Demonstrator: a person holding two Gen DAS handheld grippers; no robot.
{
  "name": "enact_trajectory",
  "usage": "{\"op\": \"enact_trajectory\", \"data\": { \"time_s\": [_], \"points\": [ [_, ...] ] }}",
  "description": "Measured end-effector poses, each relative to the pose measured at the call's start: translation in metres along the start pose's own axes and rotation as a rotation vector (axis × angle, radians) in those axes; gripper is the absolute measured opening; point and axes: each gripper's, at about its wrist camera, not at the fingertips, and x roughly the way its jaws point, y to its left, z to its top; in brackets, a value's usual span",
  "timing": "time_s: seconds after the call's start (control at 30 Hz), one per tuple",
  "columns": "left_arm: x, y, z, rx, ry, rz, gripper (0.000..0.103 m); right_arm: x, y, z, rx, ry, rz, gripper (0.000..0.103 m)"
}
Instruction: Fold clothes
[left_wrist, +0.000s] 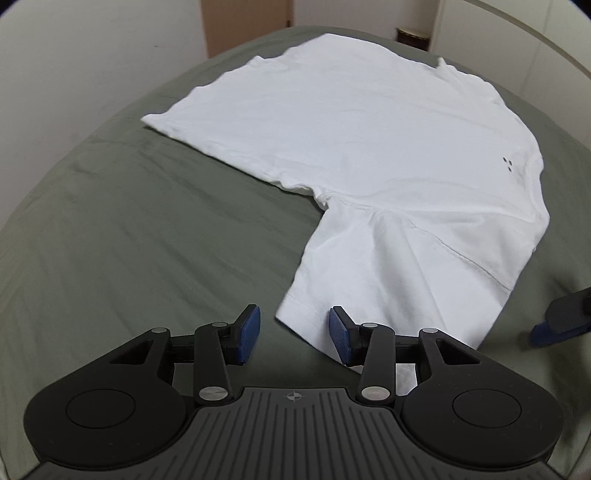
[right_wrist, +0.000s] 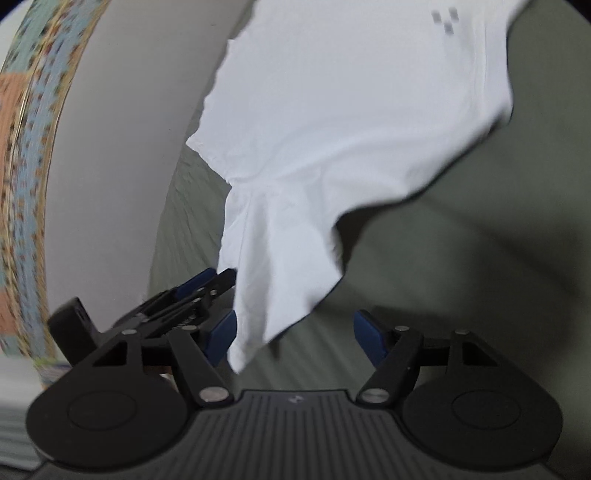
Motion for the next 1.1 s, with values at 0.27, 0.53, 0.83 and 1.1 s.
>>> {"op": "enact_trajectory", "data": {
  "time_s": [0.27, 0.53, 0.83, 1.1],
  "points": [
    [0.008, 0.010, -0.003, 0.010, -0.013, -0.070, 0.040, 0.034, -0.002, -0.015, 0.080, -0.015, 0.014, 0.063],
    [0.008, 0.008, -0.002, 0.022, -0.023, -0.089, 0.024, 0.051, -0.001, -0.027, 0.103, -0.010, 0.029, 0.016],
    [-0.002, 0.009, 0.005, 0.080, 0.000, -0.044, 0.008, 0.034, 0.014, -0.029, 0.011, -0.011, 0.043, 0.000],
    [-0.017, 0.013, 0.007, 0.145, 0.049, 0.015, 0.008, 0.036, 0.022, -0.043, -0.069, 0.018, 0.014, 0.000]
  ]
}}
